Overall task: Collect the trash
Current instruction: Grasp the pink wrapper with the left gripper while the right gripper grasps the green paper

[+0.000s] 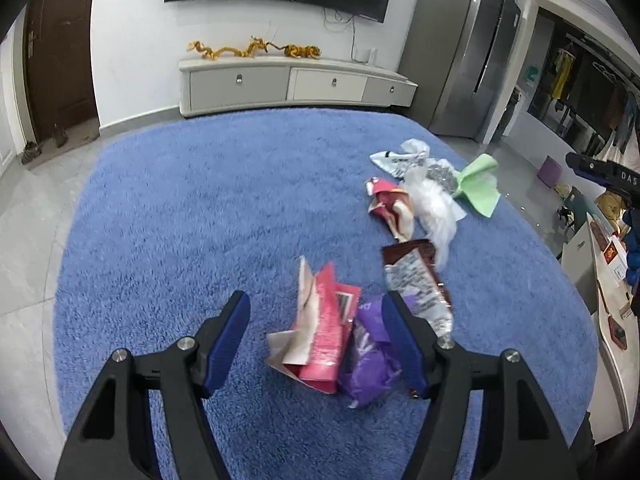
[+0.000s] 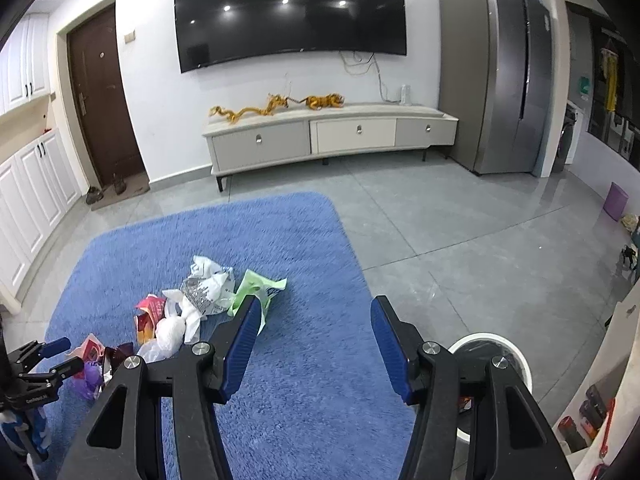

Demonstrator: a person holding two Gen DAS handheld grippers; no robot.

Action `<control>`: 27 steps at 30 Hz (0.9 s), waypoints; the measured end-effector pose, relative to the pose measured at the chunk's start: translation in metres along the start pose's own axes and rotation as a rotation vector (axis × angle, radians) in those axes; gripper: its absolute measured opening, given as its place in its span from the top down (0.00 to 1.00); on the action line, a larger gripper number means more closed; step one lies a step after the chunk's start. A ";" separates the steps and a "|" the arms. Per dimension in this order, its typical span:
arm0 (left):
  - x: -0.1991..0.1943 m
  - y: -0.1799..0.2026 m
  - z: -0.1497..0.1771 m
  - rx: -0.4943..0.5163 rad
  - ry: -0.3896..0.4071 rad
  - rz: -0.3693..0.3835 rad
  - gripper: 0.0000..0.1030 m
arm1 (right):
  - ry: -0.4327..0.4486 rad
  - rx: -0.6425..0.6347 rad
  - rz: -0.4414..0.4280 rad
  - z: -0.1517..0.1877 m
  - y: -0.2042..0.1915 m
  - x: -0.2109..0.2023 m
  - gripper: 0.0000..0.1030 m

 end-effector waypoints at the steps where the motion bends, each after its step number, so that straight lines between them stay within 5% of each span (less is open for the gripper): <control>1: 0.003 -0.003 -0.001 -0.011 -0.004 0.004 0.36 | -0.010 -0.003 -0.004 0.002 -0.002 0.005 0.47; 9: 0.019 -0.014 0.011 -0.028 -0.041 0.009 0.48 | -0.085 -0.012 -0.070 0.013 -0.024 0.050 0.47; 16: 0.017 -0.021 0.010 -0.076 -0.024 0.049 0.72 | -0.135 -0.002 -0.155 0.019 -0.045 0.087 0.43; 27: 0.018 -0.024 0.009 -0.084 -0.027 0.039 0.74 | -0.186 0.066 -0.210 0.027 -0.046 0.131 0.43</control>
Point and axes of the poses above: each gripper's, at about its wrist camera, not at the fingertips, and x roughly the way its jaws point, y to its right, z to its underside, the point moved 9 cm from there along x, roughly the way its jaws point, and after that the axes turned 3 degrees about y, right-handed, at the moved point
